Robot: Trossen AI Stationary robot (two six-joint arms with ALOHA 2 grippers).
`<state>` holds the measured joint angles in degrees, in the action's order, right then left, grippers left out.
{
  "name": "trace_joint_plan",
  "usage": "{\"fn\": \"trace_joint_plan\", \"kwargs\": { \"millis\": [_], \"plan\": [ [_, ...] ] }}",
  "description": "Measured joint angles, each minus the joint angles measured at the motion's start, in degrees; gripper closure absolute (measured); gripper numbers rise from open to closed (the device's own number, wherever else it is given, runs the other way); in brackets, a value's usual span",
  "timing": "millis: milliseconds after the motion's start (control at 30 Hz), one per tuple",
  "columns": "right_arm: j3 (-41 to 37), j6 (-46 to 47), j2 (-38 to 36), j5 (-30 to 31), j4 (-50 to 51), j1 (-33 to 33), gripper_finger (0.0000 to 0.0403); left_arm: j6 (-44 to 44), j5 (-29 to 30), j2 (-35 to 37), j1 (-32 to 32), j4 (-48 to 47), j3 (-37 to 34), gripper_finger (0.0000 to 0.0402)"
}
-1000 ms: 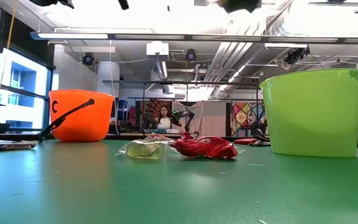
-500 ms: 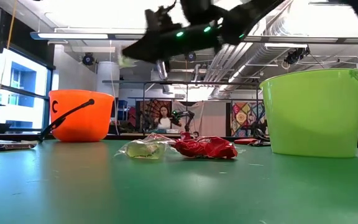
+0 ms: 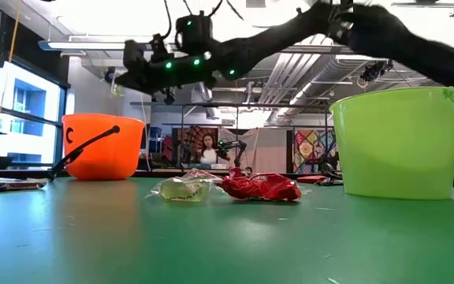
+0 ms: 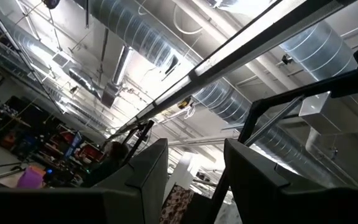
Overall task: Sort candy by brand, put in halloween buckets
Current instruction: Put the green gummy into the orange bucket
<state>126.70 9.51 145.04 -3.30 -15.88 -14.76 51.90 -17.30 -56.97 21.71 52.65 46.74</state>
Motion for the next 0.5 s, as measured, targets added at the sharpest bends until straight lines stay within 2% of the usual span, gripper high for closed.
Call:
{"fn": "trace_joint_plan", "kwargs": {
  "millis": [133,233,333,500],
  "plan": [
    [6.06,3.01,3.38,1.09,2.42,-0.95,0.0381,0.0,-0.09,0.0,0.0,-0.06,0.0,0.0255],
    [7.95,5.57,4.23,1.32,5.35,-1.67,0.0353,-0.01,-0.52,0.0,0.0,-0.08,0.0,0.0255],
    [7.61,8.71,4.28,0.84,7.08,-2.41,0.0304,-0.02,-1.47,0.0,0.0,-0.45,0.0,0.0255],
    [7.58,12.41,4.28,0.86,9.89,-3.07,0.0198,-0.02,-1.68,0.0,-0.02,-0.51,-0.02,0.0255]
  ]
}}
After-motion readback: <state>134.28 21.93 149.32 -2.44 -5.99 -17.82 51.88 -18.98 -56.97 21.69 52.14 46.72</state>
